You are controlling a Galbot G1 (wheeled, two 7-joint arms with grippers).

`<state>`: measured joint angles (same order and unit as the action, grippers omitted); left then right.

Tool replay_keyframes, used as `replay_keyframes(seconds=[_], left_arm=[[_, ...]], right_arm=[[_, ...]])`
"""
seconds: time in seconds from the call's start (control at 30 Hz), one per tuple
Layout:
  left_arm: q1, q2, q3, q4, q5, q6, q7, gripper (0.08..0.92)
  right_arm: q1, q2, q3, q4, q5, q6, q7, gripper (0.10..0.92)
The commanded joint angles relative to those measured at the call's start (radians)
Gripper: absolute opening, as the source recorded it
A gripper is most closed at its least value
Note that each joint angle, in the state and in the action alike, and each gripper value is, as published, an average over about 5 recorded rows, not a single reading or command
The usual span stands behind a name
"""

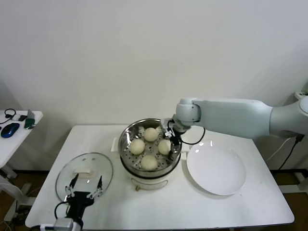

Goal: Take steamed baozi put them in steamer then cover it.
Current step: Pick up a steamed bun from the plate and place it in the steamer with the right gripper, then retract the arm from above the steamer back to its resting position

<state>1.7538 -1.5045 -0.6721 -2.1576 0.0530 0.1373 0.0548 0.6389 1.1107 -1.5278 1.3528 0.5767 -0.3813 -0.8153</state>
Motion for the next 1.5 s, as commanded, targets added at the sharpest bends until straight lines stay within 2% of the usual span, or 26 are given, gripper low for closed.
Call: replay_keyframes(seconds=[0.03, 0.27, 0.4, 0.57, 0.7, 0.9, 1.13, 1.3, 1.5], left_arm=[[-0.004, 0.005, -0.002, -0.006, -0.001, 0.008, 0.001, 0.823], [-0.006, 0.010, -0.002, -0.009, 0.002, 0.014, 0.001, 0.823], [-0.003, 0.014, -0.003, -0.013, 0.002, 0.016, 0.002, 0.823], [-0.005, 0.019, -0.003, -0.014, 0.005, 0.015, 0.002, 0.823], [-0.009, 0.026, -0.001, -0.007, 0.006, 0.002, -0.003, 0.823], [-0.035, 0.028, 0.000, 0.013, 0.018, -0.012, -0.008, 0.823], [-0.060, 0.024, 0.005, 0.010, 0.029, -0.012, -0.017, 0.823], [-0.071, 0.029, 0.003, 0.010, 0.040, -0.016, -0.031, 0.823], [-0.084, 0.039, 0.005, 0.009, 0.116, -0.024, -0.053, 0.823]], right_arm=[[0.119, -0.014, 0.016, -0.040, 0.175, 0.065, -0.074, 0.821], [0.154, -0.119, 0.153, -0.077, 0.413, 0.049, -0.062, 0.823], [0.055, -0.212, 0.327, -0.070, 0.444, 0.006, 0.075, 0.823], [-0.216, -0.331, 0.630, -0.002, 0.410, 0.003, 0.403, 0.823], [-0.480, -0.420, 0.882, 0.087, 0.304, 0.054, 0.610, 0.823], [-0.886, -0.500, 1.203, 0.184, 0.157, 0.137, 0.820, 0.823], [-1.434, -0.502, 1.644, 0.308, 0.045, 0.272, 0.865, 0.823], [-1.765, -0.405, 1.896, 0.370, -0.014, 0.370, 0.857, 0.823], [-1.985, -0.256, 2.033, 0.398, -0.056, 0.522, 0.841, 0.823]])
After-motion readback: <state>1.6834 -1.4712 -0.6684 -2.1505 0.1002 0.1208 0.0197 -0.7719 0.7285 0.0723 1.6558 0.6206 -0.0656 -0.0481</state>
